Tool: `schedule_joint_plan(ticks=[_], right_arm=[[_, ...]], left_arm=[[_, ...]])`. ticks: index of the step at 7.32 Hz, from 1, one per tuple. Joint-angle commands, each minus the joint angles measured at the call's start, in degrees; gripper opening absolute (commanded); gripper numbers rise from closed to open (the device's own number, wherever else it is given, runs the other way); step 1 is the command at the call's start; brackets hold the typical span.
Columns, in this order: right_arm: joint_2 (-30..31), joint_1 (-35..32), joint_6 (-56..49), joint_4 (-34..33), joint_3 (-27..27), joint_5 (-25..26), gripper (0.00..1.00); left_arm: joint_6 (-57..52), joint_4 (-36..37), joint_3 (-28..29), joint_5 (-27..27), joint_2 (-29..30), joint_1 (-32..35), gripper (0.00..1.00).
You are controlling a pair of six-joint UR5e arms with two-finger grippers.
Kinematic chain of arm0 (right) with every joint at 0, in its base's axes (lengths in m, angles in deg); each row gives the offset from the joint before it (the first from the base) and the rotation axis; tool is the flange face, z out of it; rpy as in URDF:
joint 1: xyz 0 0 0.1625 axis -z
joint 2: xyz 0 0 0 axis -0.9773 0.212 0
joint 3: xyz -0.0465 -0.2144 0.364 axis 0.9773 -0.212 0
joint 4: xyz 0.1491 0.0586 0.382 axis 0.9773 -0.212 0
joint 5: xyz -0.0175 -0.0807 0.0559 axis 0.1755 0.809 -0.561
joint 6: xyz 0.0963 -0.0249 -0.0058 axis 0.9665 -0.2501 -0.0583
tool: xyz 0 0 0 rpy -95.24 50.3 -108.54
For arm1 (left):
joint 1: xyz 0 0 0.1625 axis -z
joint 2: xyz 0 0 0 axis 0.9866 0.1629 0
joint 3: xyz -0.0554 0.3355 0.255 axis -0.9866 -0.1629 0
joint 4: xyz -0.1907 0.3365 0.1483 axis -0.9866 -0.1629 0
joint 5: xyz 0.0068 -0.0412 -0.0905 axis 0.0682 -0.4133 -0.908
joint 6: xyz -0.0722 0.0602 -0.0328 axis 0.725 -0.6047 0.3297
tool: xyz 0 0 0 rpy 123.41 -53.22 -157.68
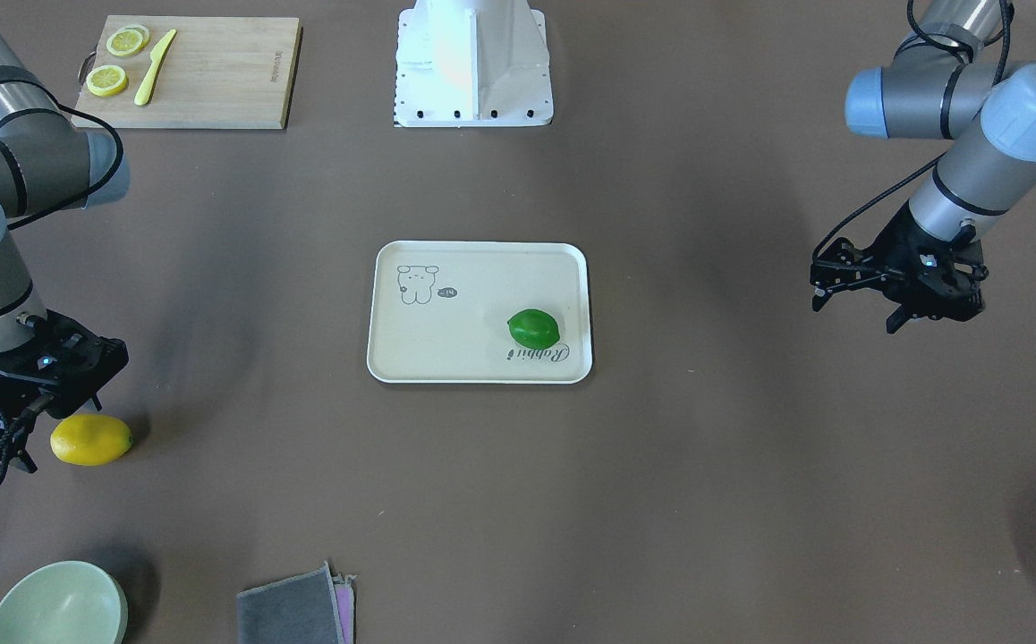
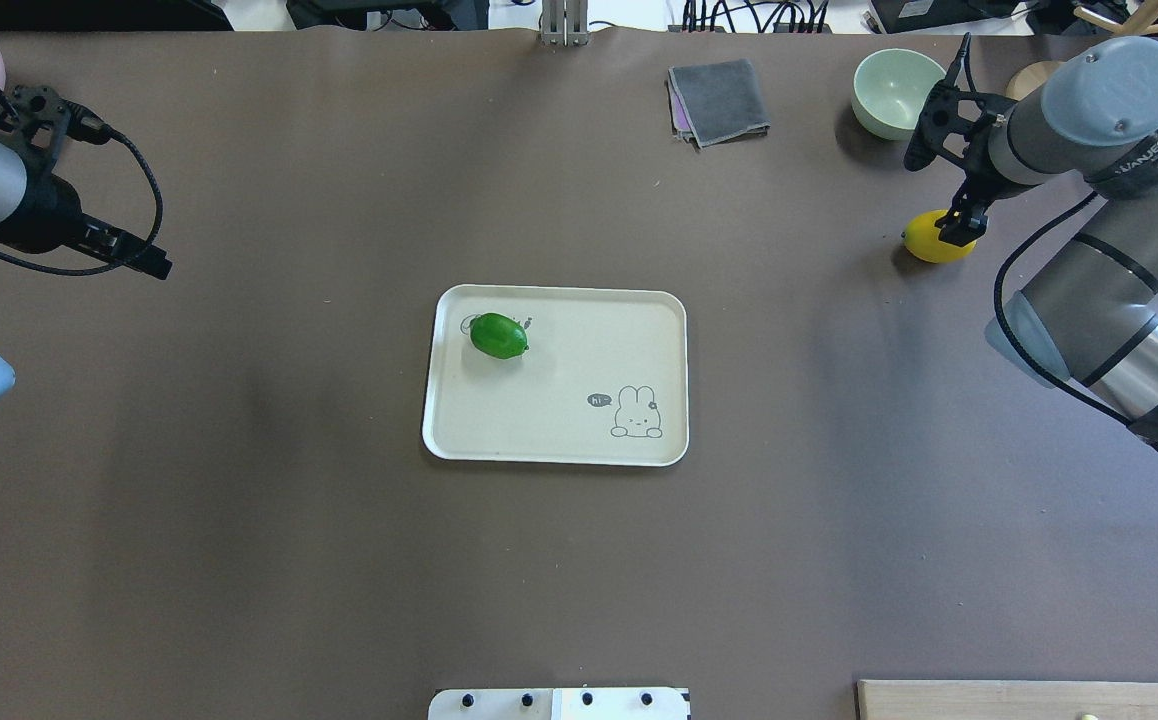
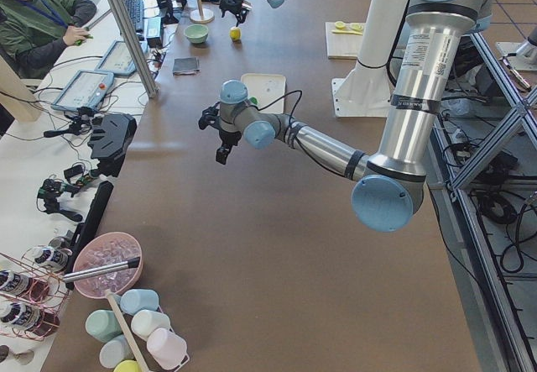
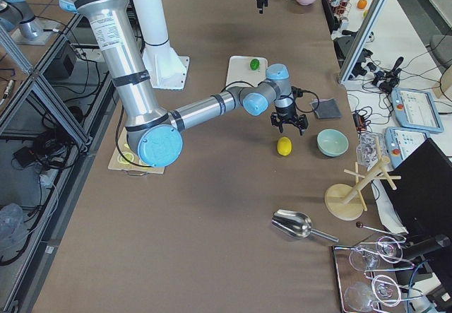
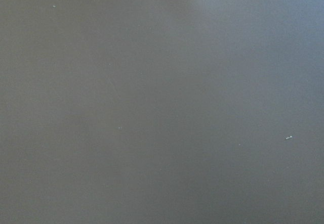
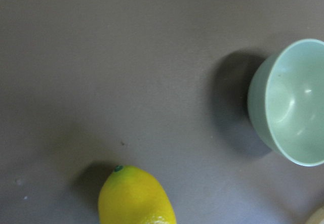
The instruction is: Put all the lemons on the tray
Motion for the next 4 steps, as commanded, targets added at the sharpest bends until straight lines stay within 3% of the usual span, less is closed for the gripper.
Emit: schedule_joint_plan(ticks=[1,4], right_arm=[[1.22,1.49,-2.33,-0.03,-1.15,-4.1,0.98],[0.52,1.85,-3.64,0.23,-4.32,-3.77,0.98]], left_arm=[[0.17,-0.13,-0.11,-0.04,-0.14,0.0,0.98],[0.6,-0.3,-0.37,-0.04,-0.31,0.0,0.98]])
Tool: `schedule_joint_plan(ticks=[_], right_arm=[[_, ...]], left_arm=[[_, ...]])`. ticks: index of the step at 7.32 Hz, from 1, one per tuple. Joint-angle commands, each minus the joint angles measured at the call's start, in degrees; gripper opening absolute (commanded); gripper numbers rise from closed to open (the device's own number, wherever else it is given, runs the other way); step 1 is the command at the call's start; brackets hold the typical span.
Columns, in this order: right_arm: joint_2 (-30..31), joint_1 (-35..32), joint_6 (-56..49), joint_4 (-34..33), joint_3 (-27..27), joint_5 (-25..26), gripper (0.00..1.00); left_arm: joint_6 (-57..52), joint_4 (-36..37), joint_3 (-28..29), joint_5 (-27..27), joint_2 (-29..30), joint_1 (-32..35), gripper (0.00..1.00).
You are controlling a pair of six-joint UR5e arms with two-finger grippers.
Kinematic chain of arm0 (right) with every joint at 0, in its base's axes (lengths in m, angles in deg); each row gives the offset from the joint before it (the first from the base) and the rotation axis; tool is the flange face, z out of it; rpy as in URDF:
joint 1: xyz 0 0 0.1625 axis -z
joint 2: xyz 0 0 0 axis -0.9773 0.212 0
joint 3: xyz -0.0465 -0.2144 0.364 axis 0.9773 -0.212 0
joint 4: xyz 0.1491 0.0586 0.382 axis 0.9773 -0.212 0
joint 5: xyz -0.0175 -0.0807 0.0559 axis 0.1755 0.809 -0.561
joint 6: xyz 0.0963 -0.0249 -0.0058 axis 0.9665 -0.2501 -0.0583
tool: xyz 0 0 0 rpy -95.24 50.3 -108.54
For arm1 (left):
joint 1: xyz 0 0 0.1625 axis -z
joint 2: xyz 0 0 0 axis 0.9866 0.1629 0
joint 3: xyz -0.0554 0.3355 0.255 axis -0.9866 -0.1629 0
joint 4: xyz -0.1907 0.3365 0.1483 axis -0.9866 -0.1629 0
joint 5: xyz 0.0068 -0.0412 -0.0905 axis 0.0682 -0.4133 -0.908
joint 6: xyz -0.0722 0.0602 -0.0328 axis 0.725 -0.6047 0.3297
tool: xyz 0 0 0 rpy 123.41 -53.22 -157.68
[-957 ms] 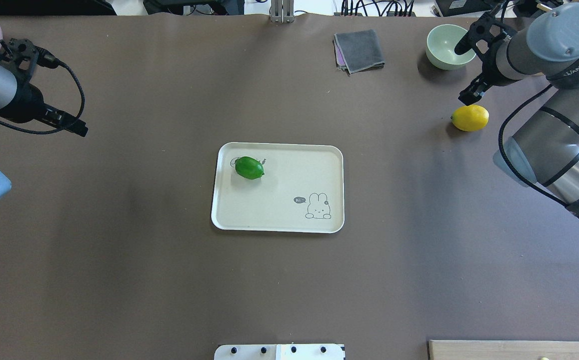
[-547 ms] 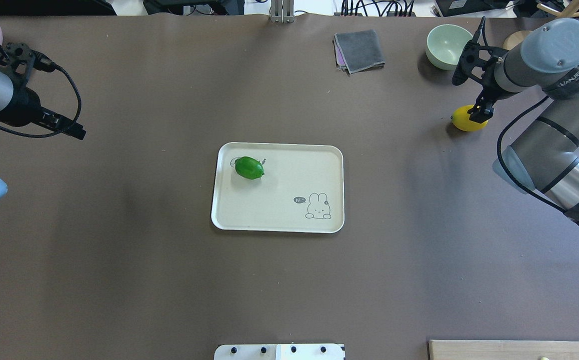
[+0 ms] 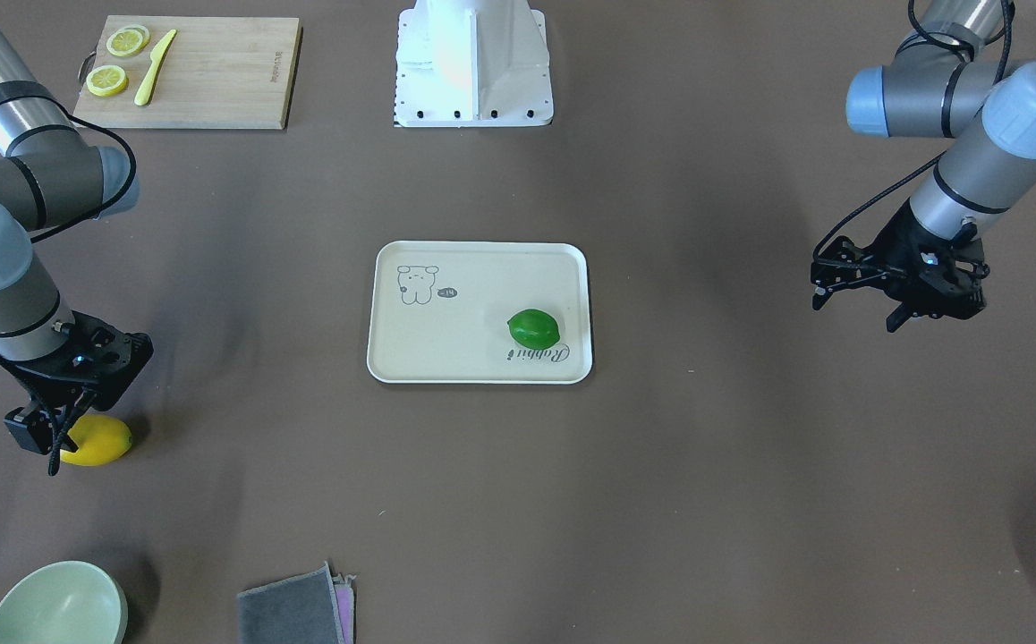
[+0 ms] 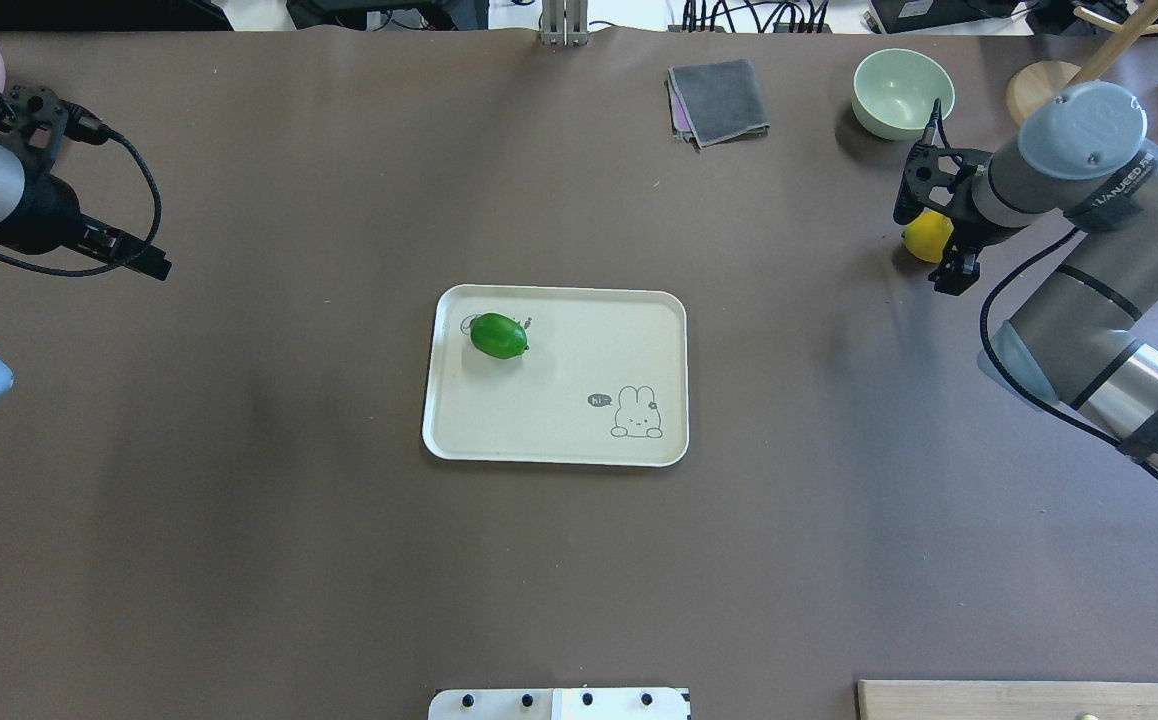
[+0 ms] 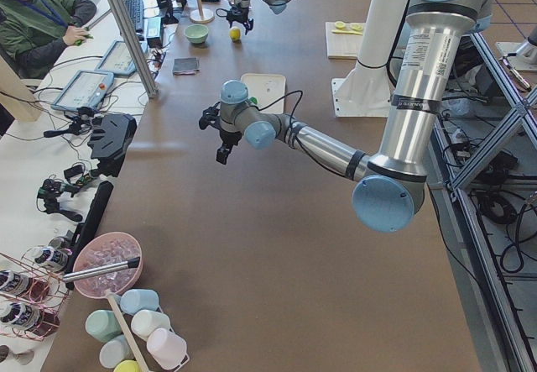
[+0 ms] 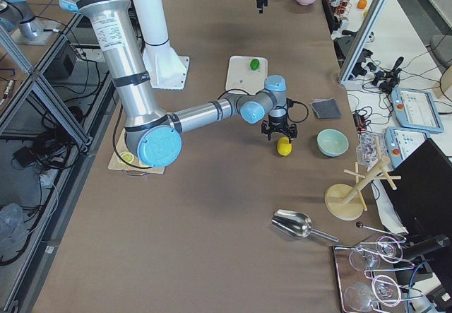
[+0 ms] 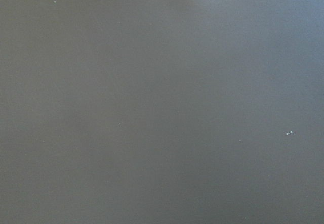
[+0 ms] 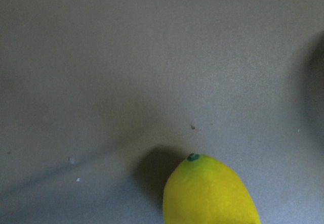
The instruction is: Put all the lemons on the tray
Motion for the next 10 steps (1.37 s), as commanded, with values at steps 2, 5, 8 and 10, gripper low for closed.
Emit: schedule_joint_plan(ticks=[2,5,8,10], right_arm=[[-1.27,-1.04,-0.99,0.05,-1.37,0.38,0.98],[-1.62,-0.08,-0.12,3.12,-6.11,1.61,0.98],[-1.53,-0.07,6.62,2.25,-5.69,1.0,0.0],[-1.53,-1.21,19.92,2.25,-2.8,-6.42,0.0]], left_arm=[[0.21,-0.75,0.16,0.0,-0.12,0.0,0.98],[0.29,-0.75,0.07,0.0,-0.47,0.0,0.98],[0.29,-0.75,0.16,0.0,-0.47,0.0,0.98],[0.29,-0.75,0.16,0.0,-0.47,0.0,0.98]])
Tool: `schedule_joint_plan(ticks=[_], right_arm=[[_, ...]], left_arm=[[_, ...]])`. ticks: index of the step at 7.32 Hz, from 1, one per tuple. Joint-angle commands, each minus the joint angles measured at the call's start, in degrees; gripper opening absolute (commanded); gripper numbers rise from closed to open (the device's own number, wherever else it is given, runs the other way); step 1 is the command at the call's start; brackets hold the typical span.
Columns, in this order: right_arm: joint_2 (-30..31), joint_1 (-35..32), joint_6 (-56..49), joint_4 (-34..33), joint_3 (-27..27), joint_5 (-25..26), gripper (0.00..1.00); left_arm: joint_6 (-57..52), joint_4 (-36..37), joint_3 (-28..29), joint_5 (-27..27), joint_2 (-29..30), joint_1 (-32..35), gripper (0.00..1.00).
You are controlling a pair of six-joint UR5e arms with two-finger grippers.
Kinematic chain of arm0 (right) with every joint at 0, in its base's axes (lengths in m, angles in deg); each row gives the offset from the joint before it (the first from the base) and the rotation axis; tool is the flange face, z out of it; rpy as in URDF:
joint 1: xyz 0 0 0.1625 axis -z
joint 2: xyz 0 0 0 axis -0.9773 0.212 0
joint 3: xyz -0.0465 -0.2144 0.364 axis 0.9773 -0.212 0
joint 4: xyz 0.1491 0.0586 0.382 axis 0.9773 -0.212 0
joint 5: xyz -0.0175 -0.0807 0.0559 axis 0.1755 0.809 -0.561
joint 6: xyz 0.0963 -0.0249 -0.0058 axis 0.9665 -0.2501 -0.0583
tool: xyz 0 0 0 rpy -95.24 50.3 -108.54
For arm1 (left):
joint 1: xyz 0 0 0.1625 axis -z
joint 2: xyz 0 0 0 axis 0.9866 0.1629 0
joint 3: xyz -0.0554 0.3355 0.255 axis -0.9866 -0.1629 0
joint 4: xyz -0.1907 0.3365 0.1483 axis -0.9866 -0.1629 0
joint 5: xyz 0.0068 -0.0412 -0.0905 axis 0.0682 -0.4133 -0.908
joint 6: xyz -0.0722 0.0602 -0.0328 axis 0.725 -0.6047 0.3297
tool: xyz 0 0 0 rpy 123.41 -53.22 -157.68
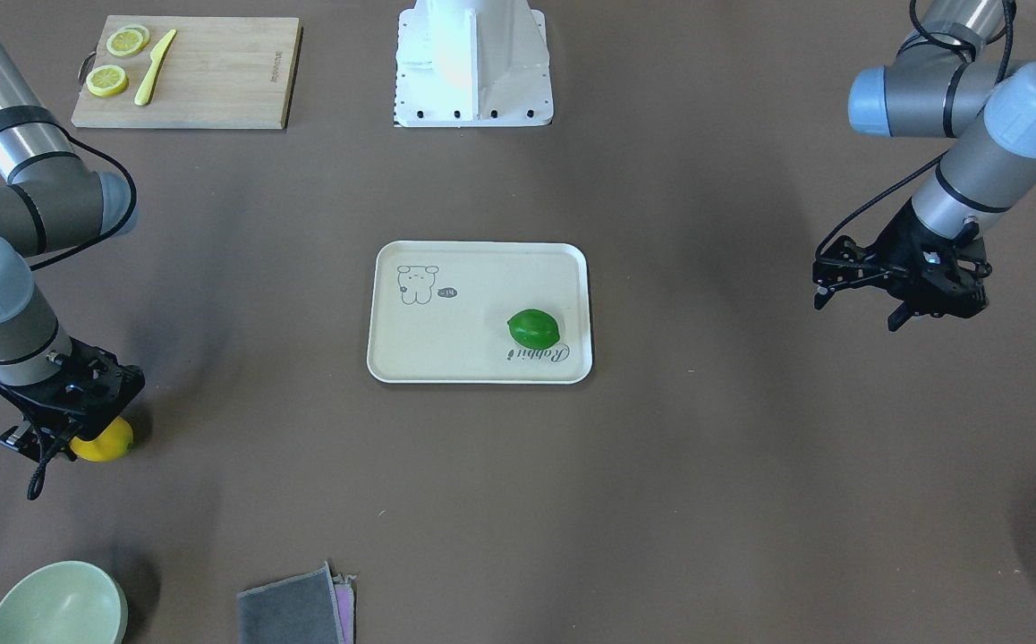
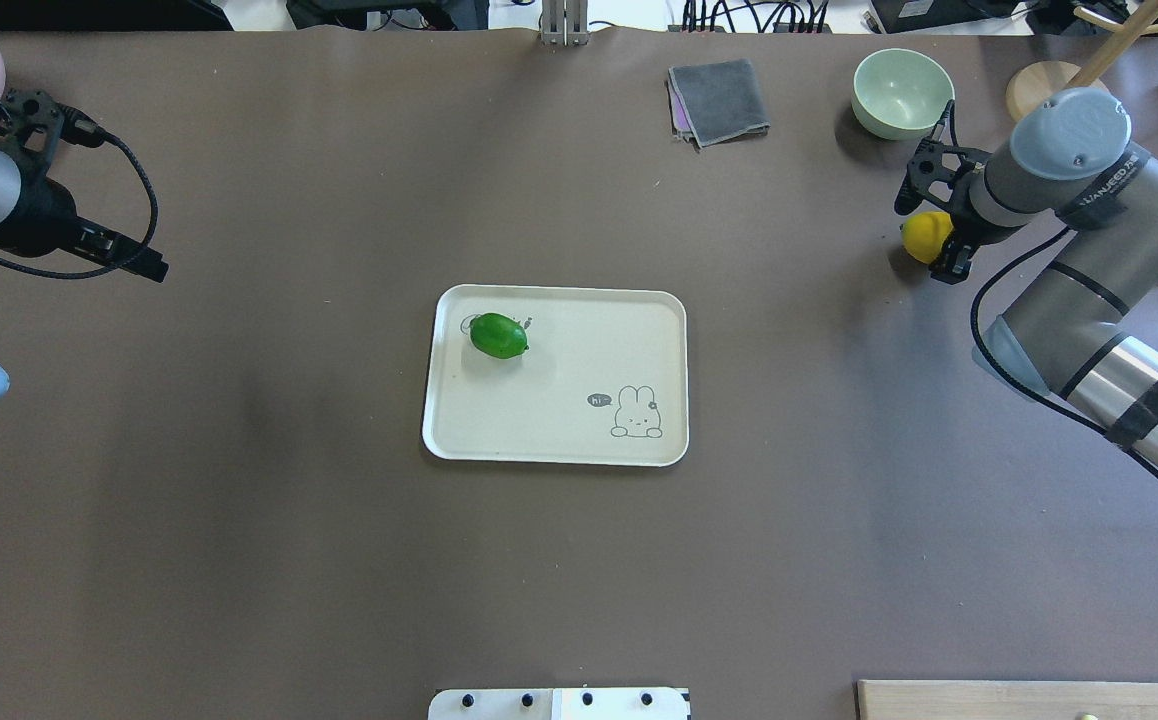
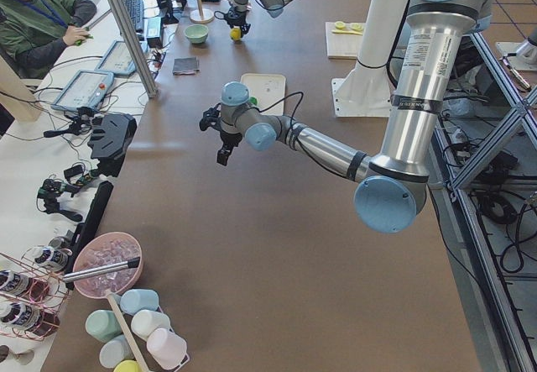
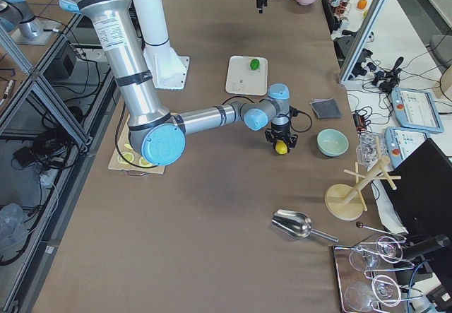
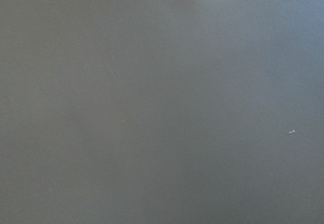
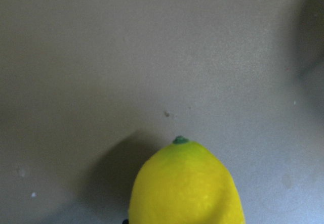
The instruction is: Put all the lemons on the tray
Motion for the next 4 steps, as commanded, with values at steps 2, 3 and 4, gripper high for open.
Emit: schedule_joint_plan(ticks=[2,3,4], right_arm=[[0.03,1.64,38.95,-0.14,7.15,-9.81,0.0],[-0.05,5.84,51.17,-1.36,10.3,-9.82,0.0],[-2.93,10.32,65.82,-3.63,12.6,-9.56,0.0]], left_arm=[[0.0,-0.09,0.27,-0.01,0.09,-0.09,0.98],[0.0,-0.09,0.27,-0.01,0.09,-0.09,0.98],[0.0,-0.09,0.27,-0.01,0.09,-0.17,0.98]])
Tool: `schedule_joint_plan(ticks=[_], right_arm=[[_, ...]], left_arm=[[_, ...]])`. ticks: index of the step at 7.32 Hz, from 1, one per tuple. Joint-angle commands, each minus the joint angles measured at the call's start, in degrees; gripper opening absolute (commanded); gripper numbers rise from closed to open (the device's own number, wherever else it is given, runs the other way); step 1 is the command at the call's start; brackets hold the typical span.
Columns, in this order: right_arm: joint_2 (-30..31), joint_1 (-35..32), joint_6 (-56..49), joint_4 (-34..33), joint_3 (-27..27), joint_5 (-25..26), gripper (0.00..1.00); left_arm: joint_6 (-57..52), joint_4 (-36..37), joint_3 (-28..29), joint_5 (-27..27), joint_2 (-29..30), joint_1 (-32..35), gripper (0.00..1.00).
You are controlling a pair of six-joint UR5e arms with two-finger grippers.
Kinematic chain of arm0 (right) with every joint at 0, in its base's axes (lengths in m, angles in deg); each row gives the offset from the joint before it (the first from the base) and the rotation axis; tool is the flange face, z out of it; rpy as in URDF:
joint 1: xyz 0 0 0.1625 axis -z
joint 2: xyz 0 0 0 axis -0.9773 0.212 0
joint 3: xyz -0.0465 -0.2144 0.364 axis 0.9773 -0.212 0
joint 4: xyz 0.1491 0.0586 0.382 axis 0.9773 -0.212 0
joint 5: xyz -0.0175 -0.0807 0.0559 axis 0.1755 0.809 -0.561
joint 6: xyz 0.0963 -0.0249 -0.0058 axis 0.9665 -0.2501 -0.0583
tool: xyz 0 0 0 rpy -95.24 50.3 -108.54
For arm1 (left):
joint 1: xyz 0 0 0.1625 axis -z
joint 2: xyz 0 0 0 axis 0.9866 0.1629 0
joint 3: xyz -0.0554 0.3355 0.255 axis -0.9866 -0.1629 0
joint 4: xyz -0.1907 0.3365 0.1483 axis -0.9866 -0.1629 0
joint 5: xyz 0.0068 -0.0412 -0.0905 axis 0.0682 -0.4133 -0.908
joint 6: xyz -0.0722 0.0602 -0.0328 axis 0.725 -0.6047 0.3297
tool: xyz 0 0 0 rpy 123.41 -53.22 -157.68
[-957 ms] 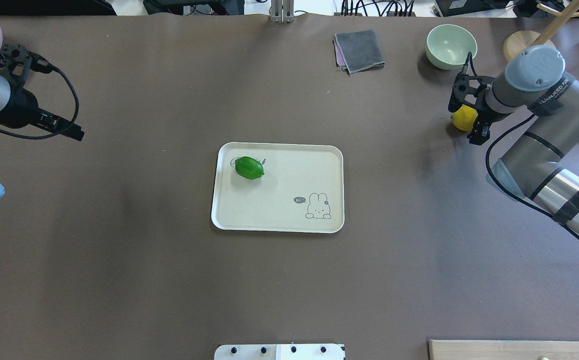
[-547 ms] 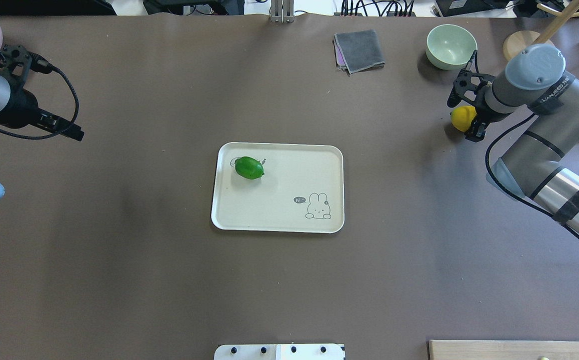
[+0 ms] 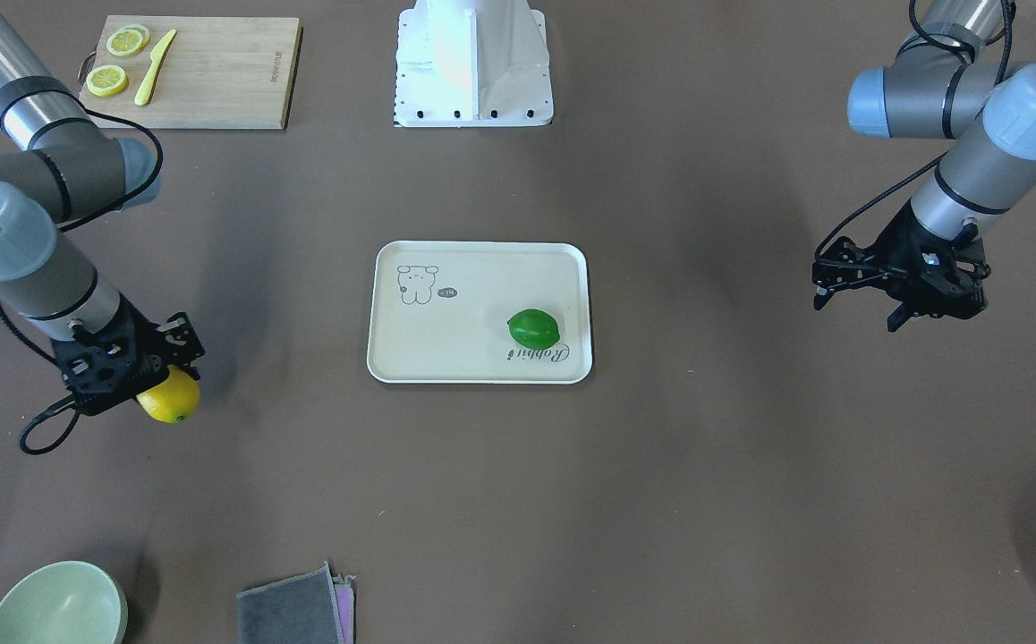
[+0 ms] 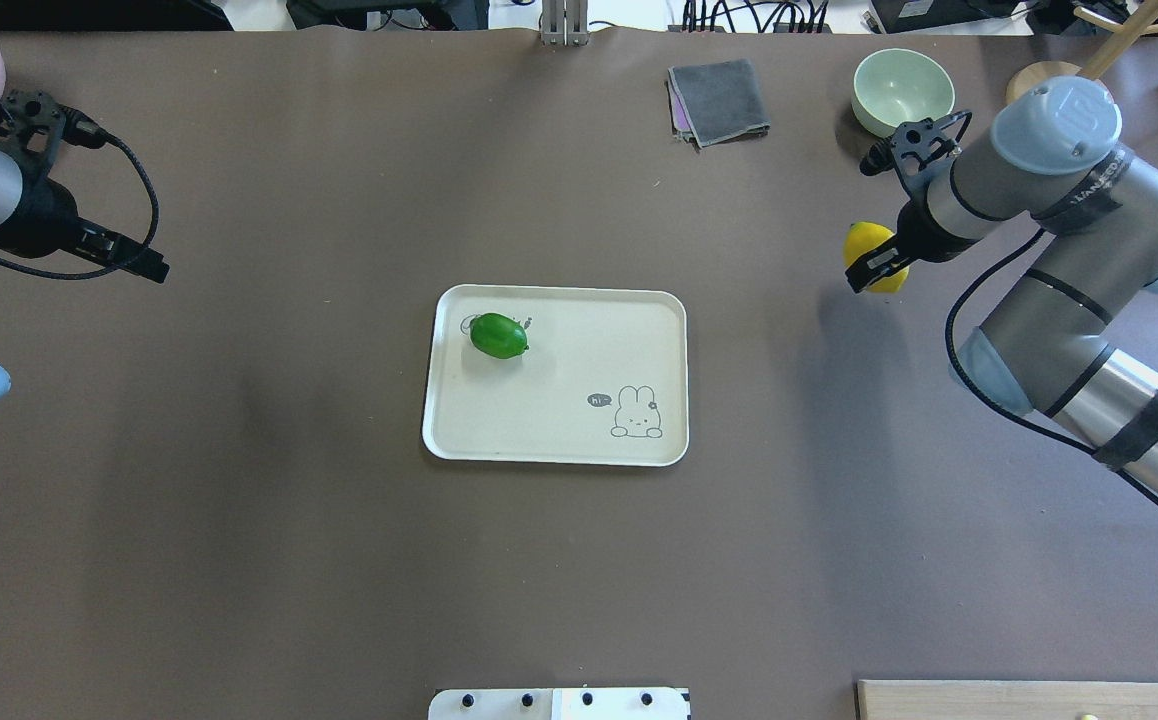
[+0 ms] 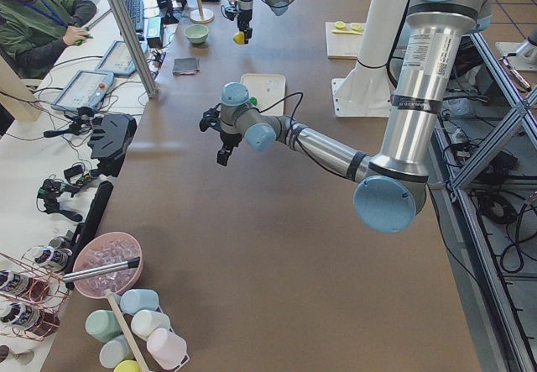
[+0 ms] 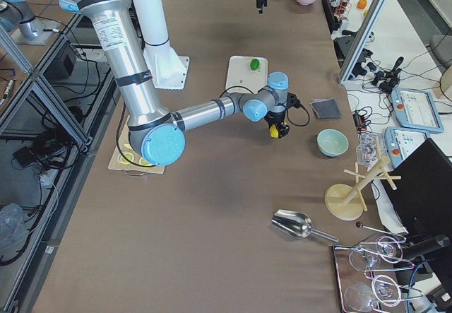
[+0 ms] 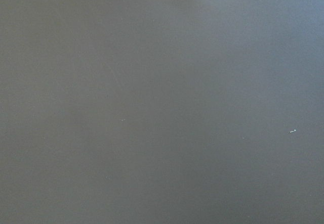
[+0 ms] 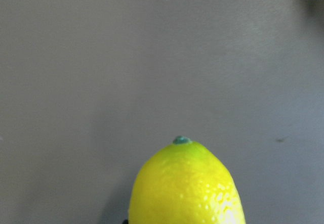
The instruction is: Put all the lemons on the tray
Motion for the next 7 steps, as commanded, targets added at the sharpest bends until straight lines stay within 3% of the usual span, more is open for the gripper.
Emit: schedule_joint_plan(ticks=[1,4,5,6,7], right_arm=[[-7.07,9.36,29.57,-2.64,2.71,0.09,0.0],[-17.1,17.12,43.96,-5.89,-2.2,6.58,0.0],[-18.7,17.13,45.05,-5.8,-3.18,6.68,0.31],[-18.46,17.13,45.24,-5.98,-3.1,8.95,0.99],[-18.63,16.26,44.02,-7.37,-2.49,10.71,1.0]], left_arm=[[0.0,0.0,-0.06,0.0,0.01,0.02,0.98],[0.0,0.0,0.03,-0.09,0.01,-0.07,0.98],[0.0,0.0,0.03,-0.09,0.01,-0.07,0.98],[0.0,0.0,-0.23,-0.09,-0.07,-0.07,0.98],[0.09,0.0,-0.32,-0.09,-0.07,-0.07,0.98]])
